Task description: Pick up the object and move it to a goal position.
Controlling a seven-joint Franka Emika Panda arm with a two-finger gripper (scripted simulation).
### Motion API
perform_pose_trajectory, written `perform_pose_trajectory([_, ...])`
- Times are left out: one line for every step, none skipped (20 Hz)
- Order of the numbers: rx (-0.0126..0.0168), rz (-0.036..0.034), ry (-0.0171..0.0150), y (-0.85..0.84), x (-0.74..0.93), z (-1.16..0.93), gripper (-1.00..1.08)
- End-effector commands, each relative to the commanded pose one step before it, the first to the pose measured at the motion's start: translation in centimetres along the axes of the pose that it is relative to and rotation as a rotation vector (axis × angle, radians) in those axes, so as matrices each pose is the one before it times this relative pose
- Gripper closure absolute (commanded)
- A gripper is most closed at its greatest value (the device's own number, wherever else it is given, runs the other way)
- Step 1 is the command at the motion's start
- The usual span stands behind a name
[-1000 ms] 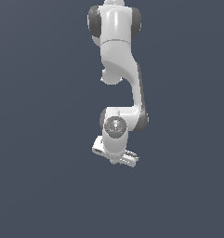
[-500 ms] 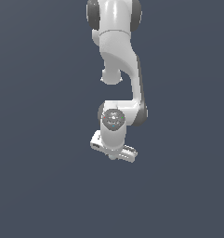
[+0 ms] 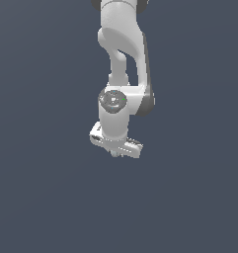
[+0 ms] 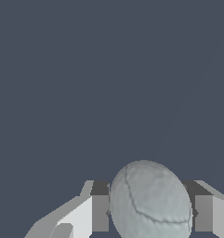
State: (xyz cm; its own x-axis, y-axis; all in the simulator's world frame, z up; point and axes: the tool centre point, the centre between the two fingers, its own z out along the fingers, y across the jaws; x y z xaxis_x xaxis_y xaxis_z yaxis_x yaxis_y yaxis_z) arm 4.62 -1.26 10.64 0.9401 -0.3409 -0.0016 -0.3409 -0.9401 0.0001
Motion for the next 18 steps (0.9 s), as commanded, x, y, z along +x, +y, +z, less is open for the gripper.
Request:
perform_pose_trajectory([0.00048, 0.00013, 0.00098, 0.926, -0.811, -2.089, 1.08])
perform_pose_trajectory([0.00065, 0.00015, -0.00019, 0.391, -0.322, -0.836, 1.08])
perform_pose_trajectory([0.0, 0.0, 0.0, 0.376, -0.33, -0.843, 1.08])
perform_pose_trajectory([0.0, 0.0, 0.0, 0.379, -0.332, -0.851, 1.08])
perform_pose_trajectory([0.0, 0.0, 0.0, 0.383, -0.334, -0.86, 1.08])
perform_pose_trajectory([0.0, 0.0, 0.0, 0.386, -0.337, -0.869, 1.08])
perform_pose_trajectory([0.0, 0.0, 0.0, 0.39, -0.339, -0.879, 1.08])
perform_pose_trajectory([0.00066, 0.00015, -0.00015, 0.414, -0.337, -0.891, 1.08])
perform_pose_trajectory([0.0, 0.0, 0.0, 0.398, -0.345, -0.899, 1.08])
perform_pose_trajectory([0.0, 0.0, 0.0, 0.402, -0.348, -0.911, 1.08])
perform_pose_trajectory([0.0, 0.0, 0.0, 0.407, -0.351, -0.923, 1.08])
perform_pose_trajectory([0.0, 0.0, 0.0, 0.412, -0.354, -0.936, 1.08])
perform_pose_trajectory([0.0, 0.0, 0.0, 0.418, -0.358, -0.95, 1.08])
perform_pose_trajectory([0.0, 0.0, 0.0, 0.424, -0.362, -0.966, 1.08])
perform_pose_trajectory([0.0, 0.0, 0.0, 0.431, -0.367, -0.983, 1.08])
perform_pose_trajectory([0.0, 0.0, 0.0, 0.439, -0.372, -1.002, 1.08])
perform_pose_trajectory([0.0, 0.0, 0.0, 0.447, -0.377, -1.024, 1.08])
perform_pose_trajectory([0.0, 0.0, 0.0, 0.457, -0.383, -1.047, 1.08])
